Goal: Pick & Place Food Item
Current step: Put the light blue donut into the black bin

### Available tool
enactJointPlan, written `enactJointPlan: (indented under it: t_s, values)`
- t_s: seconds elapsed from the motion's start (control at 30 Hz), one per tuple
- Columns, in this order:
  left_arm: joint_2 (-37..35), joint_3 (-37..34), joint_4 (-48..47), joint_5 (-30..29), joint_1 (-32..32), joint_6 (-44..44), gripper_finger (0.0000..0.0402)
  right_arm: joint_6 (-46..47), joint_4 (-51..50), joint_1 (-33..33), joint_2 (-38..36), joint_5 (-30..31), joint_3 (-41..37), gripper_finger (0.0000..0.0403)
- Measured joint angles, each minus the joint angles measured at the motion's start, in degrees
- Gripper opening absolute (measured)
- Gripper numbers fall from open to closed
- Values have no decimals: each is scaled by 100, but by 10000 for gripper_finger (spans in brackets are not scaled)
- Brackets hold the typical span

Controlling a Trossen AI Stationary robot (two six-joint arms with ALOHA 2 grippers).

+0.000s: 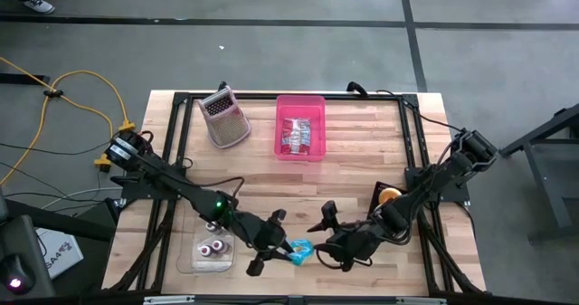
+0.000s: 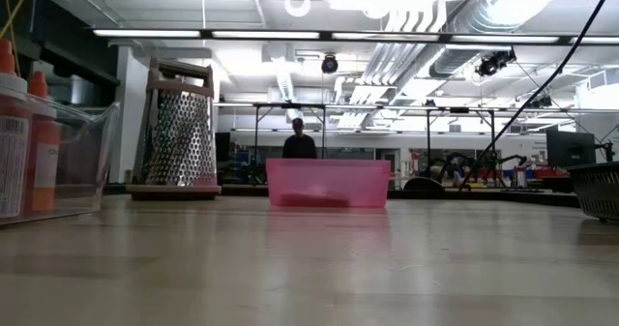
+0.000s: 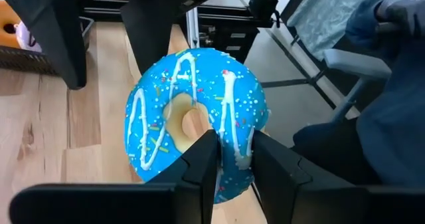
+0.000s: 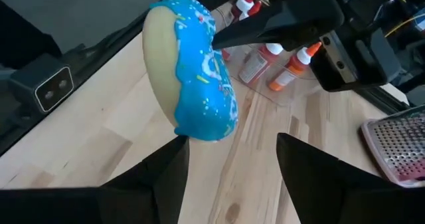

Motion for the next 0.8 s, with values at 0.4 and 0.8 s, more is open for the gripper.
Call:
enactJointPlan:
  t_s: [0.4, 0.8]
  values:
    - [0, 2, 199, 139, 66, -17, 82, 3, -4, 174, 0, -199, 0, 215]
    - [0, 2, 276, 162, 66, -42, 82, 31, -219, 176, -8, -188, 0, 215]
